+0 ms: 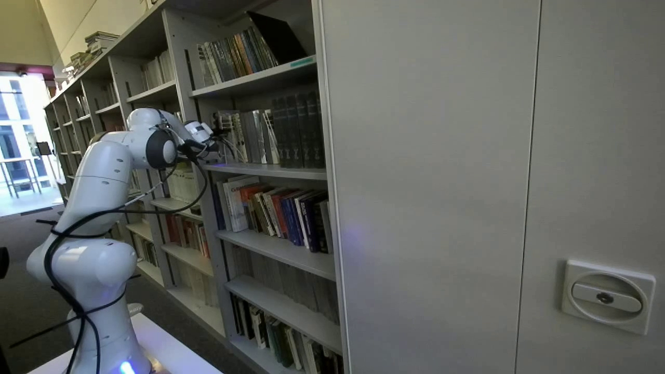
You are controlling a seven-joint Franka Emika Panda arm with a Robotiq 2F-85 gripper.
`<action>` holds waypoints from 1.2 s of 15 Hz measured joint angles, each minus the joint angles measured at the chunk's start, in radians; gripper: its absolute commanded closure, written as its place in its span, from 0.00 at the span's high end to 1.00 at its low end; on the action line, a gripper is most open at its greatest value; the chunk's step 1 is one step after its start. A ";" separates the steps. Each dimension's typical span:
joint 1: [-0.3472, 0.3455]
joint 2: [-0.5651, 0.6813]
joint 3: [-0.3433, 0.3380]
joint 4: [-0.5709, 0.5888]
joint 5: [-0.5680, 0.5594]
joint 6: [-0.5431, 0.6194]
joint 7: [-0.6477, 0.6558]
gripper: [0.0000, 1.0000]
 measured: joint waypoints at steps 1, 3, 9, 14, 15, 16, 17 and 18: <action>0.000 0.001 0.000 0.001 0.000 0.002 0.000 0.02; 0.000 0.001 -0.001 0.003 0.000 0.007 -0.001 0.02; 0.000 0.001 -0.001 0.004 0.000 0.009 -0.001 0.02; -0.001 0.001 -0.001 0.004 0.000 0.010 -0.001 0.02; -0.001 0.001 -0.001 0.004 0.000 0.010 -0.001 0.02; -0.001 0.002 -0.002 0.005 0.000 0.011 -0.001 0.02; -0.001 0.002 -0.002 0.005 0.000 0.013 -0.001 0.02; -0.001 0.002 -0.002 0.005 0.000 0.014 -0.002 0.02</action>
